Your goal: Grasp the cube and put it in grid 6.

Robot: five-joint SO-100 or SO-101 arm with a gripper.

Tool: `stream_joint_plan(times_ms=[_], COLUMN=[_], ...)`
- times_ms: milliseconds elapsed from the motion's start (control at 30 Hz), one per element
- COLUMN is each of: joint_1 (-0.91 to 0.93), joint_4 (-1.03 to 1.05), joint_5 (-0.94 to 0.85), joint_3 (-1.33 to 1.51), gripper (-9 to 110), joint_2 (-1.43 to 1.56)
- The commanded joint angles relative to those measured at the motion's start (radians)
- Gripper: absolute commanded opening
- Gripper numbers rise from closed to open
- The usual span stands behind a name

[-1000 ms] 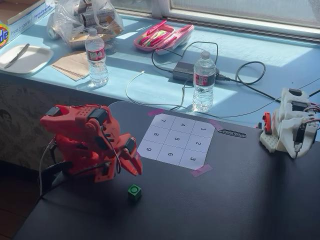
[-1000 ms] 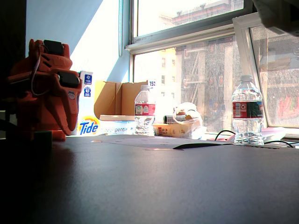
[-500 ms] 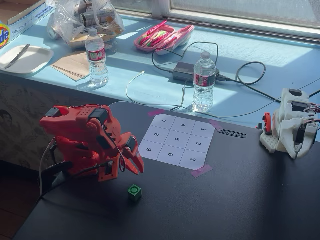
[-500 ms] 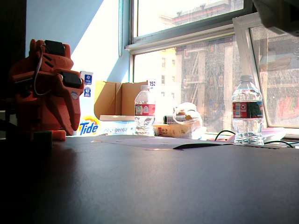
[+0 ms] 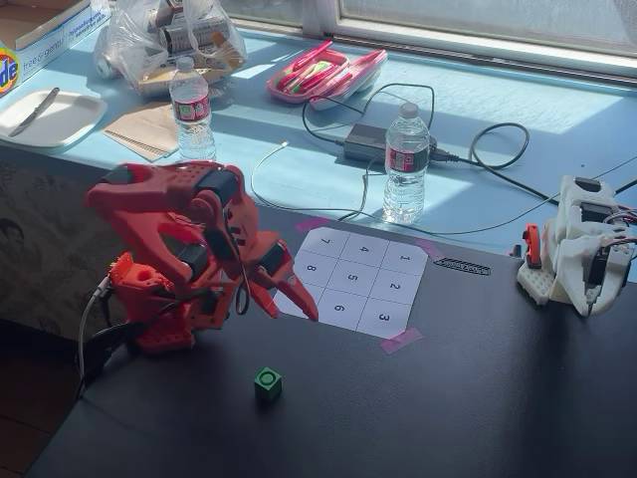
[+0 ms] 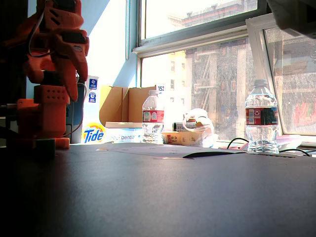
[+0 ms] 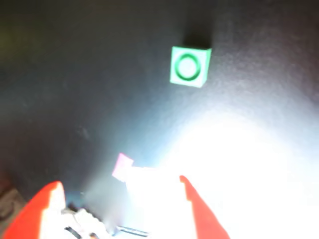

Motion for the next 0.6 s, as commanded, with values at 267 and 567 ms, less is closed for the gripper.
stream_joint_plan(times_ms=[267, 567], joint_1=[0.219, 0.238], joint_4=[0.021, -0.028], joint_5=[-0.187, -0.230], joint_3=[-0.051, 0.055], gripper=[41, 41], joint_2=[-0.253, -0.380])
